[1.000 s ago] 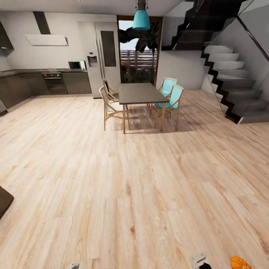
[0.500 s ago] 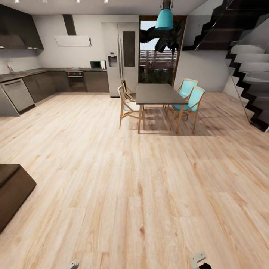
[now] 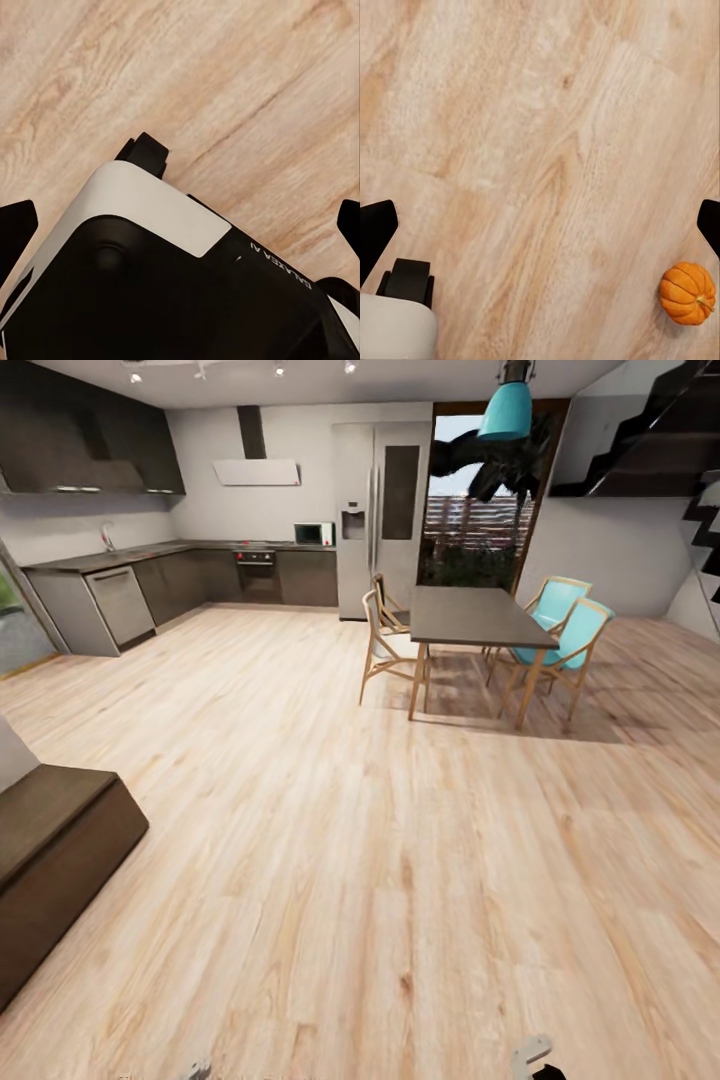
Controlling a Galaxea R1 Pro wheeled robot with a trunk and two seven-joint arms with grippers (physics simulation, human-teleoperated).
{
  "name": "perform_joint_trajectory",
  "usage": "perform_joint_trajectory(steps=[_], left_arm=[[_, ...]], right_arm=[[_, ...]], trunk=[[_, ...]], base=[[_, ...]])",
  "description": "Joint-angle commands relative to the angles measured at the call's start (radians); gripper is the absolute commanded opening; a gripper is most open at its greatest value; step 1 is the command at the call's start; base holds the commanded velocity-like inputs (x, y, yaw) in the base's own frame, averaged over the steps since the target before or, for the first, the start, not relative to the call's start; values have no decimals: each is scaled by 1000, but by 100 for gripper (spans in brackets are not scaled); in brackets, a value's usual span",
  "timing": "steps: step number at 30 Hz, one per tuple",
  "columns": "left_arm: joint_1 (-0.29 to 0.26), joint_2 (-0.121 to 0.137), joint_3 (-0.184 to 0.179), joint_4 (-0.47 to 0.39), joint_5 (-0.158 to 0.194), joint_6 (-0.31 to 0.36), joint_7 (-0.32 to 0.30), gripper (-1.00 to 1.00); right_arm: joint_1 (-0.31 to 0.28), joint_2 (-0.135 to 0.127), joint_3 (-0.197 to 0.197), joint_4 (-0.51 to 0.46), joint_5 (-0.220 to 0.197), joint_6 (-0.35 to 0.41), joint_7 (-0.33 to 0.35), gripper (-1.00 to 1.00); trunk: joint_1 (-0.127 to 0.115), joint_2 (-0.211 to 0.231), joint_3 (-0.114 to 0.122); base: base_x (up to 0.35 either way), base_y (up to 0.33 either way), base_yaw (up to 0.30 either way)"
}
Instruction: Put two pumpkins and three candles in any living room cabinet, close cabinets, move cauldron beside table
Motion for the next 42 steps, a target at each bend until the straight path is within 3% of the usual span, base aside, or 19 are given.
perform_joint_trajectory(steps=[1,14,18,42], left_arm=[[0,0,0,0,0,0,0,100],[0,0,0,0,-1,0,0,100],[0,0,-1,0,-2,0,0,100],[0,0,-1,1,-2,0,0,100]], right_arm=[[2,0,0,0,0,0,0,100],[40,1,0,-1,-1,-1,13,100],[55,2,0,-3,-3,-47,13,100],[59,2,0,-3,-3,-60,14,100]], trunk=[[0,0,0],[0,0,-9],[0,0,-13],[0,0,-31]], base=[[0,0,286],[0,0,259],[0,0,218],[0,0,151]])
